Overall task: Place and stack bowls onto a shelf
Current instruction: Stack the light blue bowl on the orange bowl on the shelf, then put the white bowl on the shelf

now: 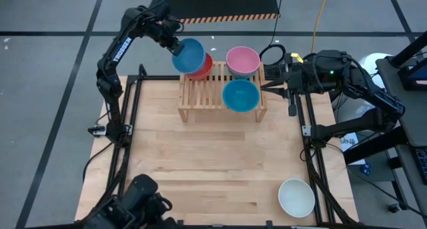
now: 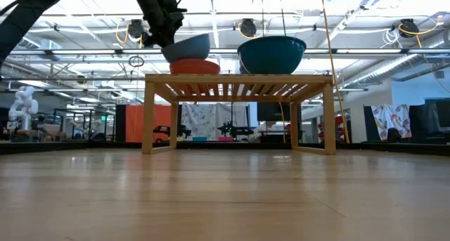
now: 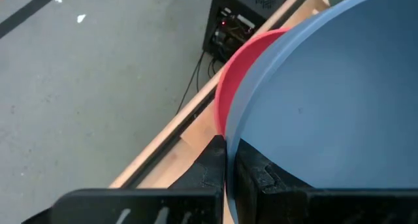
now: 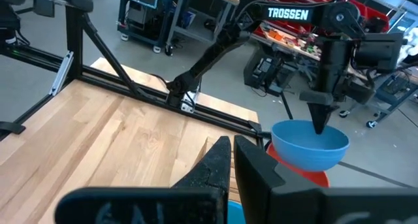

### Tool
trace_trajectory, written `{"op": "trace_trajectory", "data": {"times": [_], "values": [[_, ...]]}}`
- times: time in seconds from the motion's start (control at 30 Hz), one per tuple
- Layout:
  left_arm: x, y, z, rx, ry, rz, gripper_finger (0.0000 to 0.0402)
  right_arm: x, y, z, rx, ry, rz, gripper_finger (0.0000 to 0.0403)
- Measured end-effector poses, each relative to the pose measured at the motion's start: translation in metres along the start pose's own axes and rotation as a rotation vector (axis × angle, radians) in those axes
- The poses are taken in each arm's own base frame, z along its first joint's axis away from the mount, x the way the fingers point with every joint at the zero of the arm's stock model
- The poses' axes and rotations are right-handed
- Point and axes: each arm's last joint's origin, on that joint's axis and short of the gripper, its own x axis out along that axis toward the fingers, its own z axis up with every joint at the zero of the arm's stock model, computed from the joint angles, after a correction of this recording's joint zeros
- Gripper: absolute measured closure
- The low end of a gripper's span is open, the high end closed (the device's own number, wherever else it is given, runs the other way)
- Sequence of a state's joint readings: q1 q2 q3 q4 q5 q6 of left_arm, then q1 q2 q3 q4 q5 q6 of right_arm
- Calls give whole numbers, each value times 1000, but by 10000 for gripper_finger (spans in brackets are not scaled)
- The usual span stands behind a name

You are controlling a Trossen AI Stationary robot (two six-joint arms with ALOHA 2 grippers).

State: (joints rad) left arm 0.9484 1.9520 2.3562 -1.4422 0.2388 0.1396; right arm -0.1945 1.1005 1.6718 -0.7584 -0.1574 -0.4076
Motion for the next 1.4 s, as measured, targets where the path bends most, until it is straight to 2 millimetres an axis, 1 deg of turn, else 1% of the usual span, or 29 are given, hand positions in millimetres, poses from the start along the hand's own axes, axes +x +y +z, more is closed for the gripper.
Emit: {"op": "trace_trajectory", "data": {"times": [0.23, 0.43, 0.53, 0.73, 1.07, 1.2, 1.4], "values": [[19, 5, 2, 11, 44, -4, 392, 4, 0, -1, 0, 12, 5, 390], [28, 6, 3, 23, 66, -10, 392, 5, 0, -1, -3, 13, 6, 390], [28, 5, 4, 30, 61, -23, 391, 5, 0, -1, -3, 13, 5, 390], [28, 1, 6, 22, 45, -29, 355, 5, 0, -1, -3, 13, 5, 390], [30, -10, 7, 43, 42, -43, 347, 5, 0, -1, -3, 13, 5, 390], [20, -14, 7, 80, 16, -42, 347, 5, -1, -1, -3, 15, 0, 390], [-14, -20, 3, 125, -80, 30, 346, 5, -2, -2, -4, 45, -59, 390]]}}
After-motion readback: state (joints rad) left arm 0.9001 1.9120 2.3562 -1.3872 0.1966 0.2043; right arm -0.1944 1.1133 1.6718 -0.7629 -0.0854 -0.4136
